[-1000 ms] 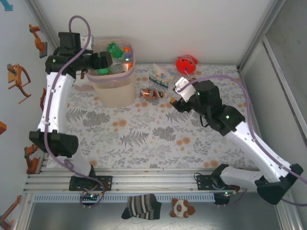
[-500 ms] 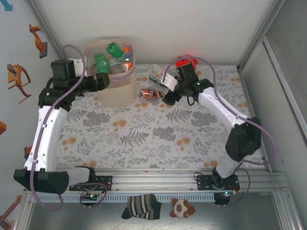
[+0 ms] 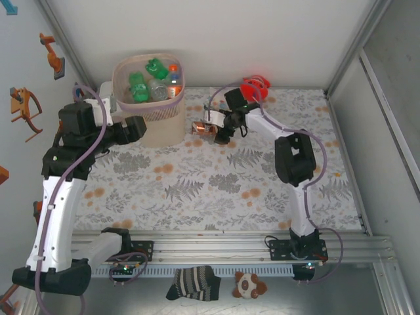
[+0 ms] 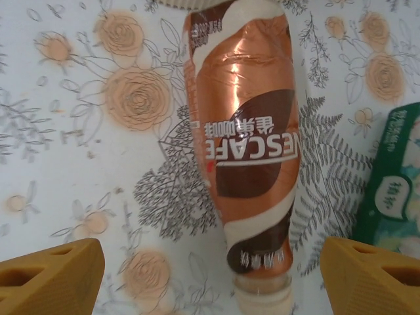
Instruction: Put the plastic bottles in the bin
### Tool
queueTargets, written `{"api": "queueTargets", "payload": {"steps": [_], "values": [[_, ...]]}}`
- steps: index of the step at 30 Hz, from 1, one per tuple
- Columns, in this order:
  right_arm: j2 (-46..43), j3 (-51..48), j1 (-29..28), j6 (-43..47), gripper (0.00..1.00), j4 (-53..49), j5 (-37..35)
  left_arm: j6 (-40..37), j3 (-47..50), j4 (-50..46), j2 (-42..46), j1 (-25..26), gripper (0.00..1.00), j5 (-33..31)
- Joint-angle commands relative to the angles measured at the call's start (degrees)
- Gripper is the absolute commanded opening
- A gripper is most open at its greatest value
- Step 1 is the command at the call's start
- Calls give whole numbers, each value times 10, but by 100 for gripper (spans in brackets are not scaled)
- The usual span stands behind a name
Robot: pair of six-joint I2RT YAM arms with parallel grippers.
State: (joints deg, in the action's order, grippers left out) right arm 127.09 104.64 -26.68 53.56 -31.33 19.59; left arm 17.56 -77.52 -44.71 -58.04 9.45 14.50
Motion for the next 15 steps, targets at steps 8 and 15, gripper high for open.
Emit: {"api": "queueTargets", "payload": {"steps": [8, 15], "values": [[130, 170, 2, 35, 86, -15, 45, 31, 13, -38, 45, 2, 88, -15], [167, 191, -3, 46, 81, -35, 62, 39, 22, -39, 50, 2, 88, -18]]}}
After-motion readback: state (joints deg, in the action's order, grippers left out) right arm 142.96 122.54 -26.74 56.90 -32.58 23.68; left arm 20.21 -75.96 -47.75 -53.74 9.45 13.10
